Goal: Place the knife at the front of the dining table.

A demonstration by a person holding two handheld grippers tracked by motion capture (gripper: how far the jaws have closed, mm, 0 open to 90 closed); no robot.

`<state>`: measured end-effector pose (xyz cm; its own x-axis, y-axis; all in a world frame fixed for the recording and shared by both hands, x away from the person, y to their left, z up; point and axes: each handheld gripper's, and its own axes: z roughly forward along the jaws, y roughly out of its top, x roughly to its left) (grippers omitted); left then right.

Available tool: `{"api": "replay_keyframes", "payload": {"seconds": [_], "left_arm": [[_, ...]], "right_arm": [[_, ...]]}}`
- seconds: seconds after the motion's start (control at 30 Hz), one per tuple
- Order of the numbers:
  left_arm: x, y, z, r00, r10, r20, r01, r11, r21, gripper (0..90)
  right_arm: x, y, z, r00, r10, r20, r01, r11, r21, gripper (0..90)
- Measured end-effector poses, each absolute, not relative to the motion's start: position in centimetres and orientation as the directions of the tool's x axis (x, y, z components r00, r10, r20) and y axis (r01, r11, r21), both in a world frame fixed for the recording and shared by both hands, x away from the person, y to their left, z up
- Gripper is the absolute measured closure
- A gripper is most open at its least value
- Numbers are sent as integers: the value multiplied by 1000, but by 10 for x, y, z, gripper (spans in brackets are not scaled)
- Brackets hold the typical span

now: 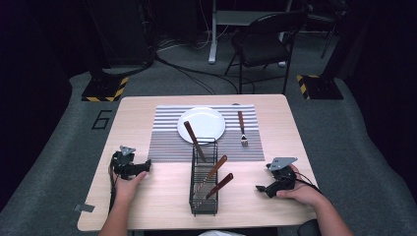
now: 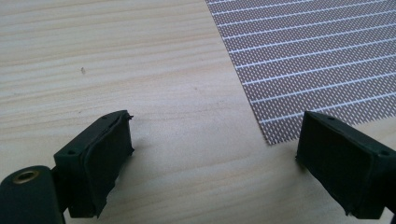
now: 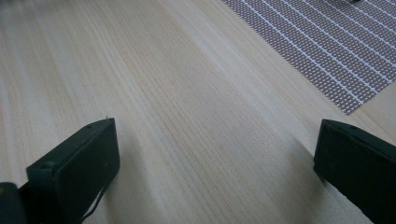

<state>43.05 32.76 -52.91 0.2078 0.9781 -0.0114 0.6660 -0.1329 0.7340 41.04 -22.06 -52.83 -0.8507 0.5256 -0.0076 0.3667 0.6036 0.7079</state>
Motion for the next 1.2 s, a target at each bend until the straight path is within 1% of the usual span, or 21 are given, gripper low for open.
{"api": "replay_keyframes", "payload": {"seconds": [0.7, 0.77, 0.8, 0.83, 0.87, 0.93, 1.03, 1.07, 1.1, 1.2], "left_arm": [[432, 326, -529, 210, 978, -18, 656, -127, 744, 115], [431, 326, -528, 213, 977, -14, 663, -134, 737, 156], [430, 325, -528, 211, 977, -12, 658, -133, 741, 156], [429, 325, -527, 212, 977, -14, 666, -134, 734, 182], [428, 325, -525, 212, 977, -17, 669, -133, 731, 228], [428, 324, -524, 216, 976, -22, 674, -133, 727, 275], [427, 324, -522, 217, 976, -14, 678, -140, 722, 320], [427, 324, -522, 217, 976, -20, 680, -136, 721, 320], [427, 323, -522, 211, 977, -33, 679, -122, 724, 338], [426, 322, -518, 223, 974, -41, 697, -130, 706, 379]], "right_arm": [[410, -220, -528, -848, 530, -4, 372, 601, 707, 0], [410, -220, -528, -848, 530, -4, 372, 601, 707, 0], [410, -220, -528, -848, 530, -4, 372, 601, 707, 0], [410, -220, -528, -848, 530, -4, 372, 601, 707, 0], [410, -220, -528, -848, 530, -4, 372, 601, 707, 0], [410, -220, -528, -848, 530, -4, 373, 601, 707, 0], [410, -220, -528, -848, 530, -4, 373, 601, 707, 0], [410, -220, -528, -848, 530, -4, 373, 601, 707, 0], [410, -220, -528, -847, 531, -4, 373, 601, 707, 0], [410, -220, -528, -848, 531, -4, 373, 601, 707, 0]]}}
